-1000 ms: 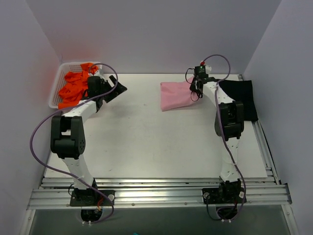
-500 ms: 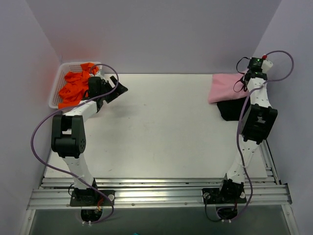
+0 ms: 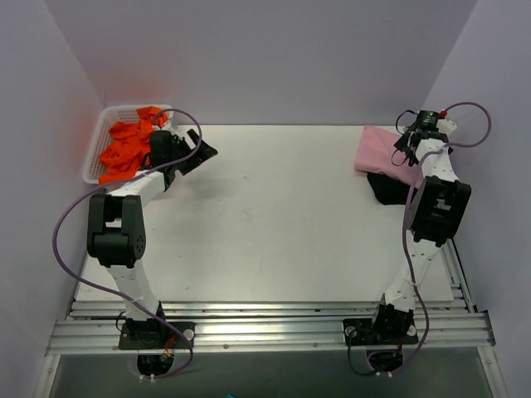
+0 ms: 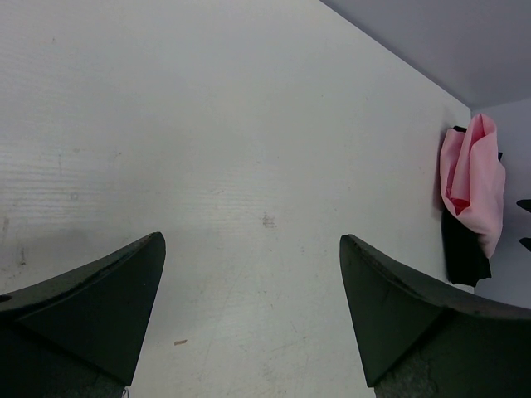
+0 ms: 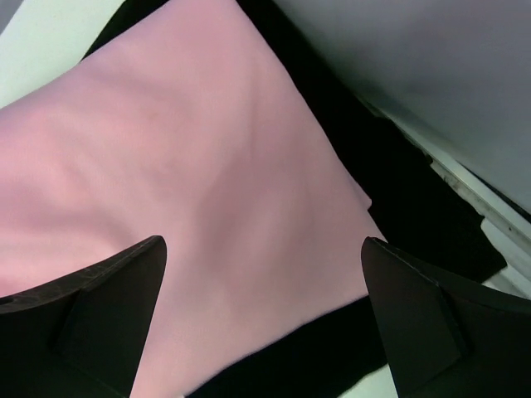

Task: Fold and stack the t-shirts
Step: Neatly place the folded tshirt to the corner

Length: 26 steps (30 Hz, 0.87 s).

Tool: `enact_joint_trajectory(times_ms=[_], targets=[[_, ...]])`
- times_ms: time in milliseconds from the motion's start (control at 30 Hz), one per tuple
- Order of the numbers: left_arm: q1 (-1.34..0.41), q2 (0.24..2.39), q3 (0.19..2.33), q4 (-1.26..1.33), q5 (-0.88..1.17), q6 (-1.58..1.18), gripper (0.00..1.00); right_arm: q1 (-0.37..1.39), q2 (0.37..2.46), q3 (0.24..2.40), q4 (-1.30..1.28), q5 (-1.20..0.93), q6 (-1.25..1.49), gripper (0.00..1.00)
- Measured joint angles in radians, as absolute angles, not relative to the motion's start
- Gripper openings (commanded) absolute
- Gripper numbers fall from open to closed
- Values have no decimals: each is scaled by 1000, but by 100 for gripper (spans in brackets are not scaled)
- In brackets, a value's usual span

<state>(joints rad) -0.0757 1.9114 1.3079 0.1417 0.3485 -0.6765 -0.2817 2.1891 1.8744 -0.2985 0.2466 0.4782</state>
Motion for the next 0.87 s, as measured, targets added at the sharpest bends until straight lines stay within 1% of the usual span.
enact_joint_trajectory(times_ms=[100, 200, 333, 433, 633, 867], targets=[[-77, 1907, 1296, 141, 345, -676, 95, -260, 2094, 1778, -289, 245, 486, 100], [-81, 1888, 1280, 139, 331, -675, 95, -216, 1929, 1647, -272, 250, 485, 100], [-95, 1843, 1257, 138, 308, -669, 95, -88, 1711, 1537, -235, 282, 473, 100], [-110, 1791, 1236, 130, 289, -667, 95, 9, 1620, 1483, -211, 289, 470, 100], [-149, 1637, 1157, 112, 207, -640, 95, 54, 1540, 1365, -216, 327, 470, 100], [-211, 1449, 1089, 65, 99, -589, 95, 82, 1497, 1308, -229, 353, 469, 100]])
